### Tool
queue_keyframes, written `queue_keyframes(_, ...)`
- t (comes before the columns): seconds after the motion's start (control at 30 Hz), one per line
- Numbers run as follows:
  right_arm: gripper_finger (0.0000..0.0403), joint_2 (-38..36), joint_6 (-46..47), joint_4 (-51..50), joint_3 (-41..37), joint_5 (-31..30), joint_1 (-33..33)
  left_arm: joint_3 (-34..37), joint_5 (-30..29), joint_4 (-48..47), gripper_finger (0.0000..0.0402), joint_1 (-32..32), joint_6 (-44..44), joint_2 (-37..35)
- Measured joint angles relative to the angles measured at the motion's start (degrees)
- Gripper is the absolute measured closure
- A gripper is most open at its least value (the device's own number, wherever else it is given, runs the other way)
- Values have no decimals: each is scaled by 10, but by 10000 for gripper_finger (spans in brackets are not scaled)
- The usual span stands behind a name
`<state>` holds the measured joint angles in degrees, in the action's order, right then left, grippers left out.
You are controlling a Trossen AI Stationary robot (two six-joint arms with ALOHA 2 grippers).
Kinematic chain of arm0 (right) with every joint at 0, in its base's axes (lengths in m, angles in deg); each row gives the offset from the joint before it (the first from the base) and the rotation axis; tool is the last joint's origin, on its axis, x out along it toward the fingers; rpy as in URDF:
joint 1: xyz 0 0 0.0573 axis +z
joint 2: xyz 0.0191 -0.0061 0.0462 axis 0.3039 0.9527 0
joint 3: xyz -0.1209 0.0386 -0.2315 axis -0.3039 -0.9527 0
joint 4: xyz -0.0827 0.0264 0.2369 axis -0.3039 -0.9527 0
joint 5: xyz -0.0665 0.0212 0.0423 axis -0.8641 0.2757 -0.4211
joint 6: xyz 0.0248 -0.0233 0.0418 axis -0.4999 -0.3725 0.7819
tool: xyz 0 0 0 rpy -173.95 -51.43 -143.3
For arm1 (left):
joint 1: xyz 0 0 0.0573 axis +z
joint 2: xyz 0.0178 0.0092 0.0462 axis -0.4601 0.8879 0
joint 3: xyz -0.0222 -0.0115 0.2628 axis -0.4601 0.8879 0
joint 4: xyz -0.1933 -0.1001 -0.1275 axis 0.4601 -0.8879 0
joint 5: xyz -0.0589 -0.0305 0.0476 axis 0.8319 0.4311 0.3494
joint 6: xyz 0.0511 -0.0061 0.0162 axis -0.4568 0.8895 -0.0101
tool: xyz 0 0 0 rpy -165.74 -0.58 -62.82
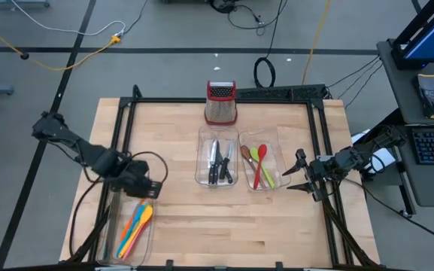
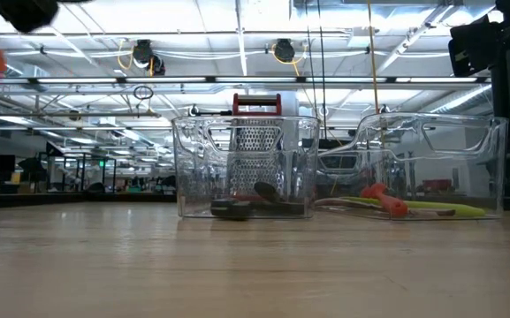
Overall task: Pick & Place Kitchen Items
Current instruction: Put the orange spatula into the left transparent bin
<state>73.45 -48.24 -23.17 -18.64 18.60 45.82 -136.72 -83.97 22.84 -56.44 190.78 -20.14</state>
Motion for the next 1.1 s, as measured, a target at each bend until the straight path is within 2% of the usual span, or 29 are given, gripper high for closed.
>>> queue_keyframes(0.1,188,0,-1,0,0,0,0,-55,-14,-67,394,-41,42,28)
queue_keyframes(0.2,188,0,-4,-1,0,0,0,-89,-39,-87,394,-81,87,56)
queue_keyframes(0.37,188,0,-4,-2,0,0,0,-96,-40,-88,394,-140,147,114)
queue_keyframes(0.53,188,0,-4,-2,0,0,0,-95,-55,-89,394,-183,171,165)
queue_keyframes(0.87,188,0,0,-1,0,0,0,-95,-111,-112,394,-220,159,213)
queue_keyframes(1.1,188,0,0,-1,0,0,0,-95,-110,-90,394,-233,162,242)
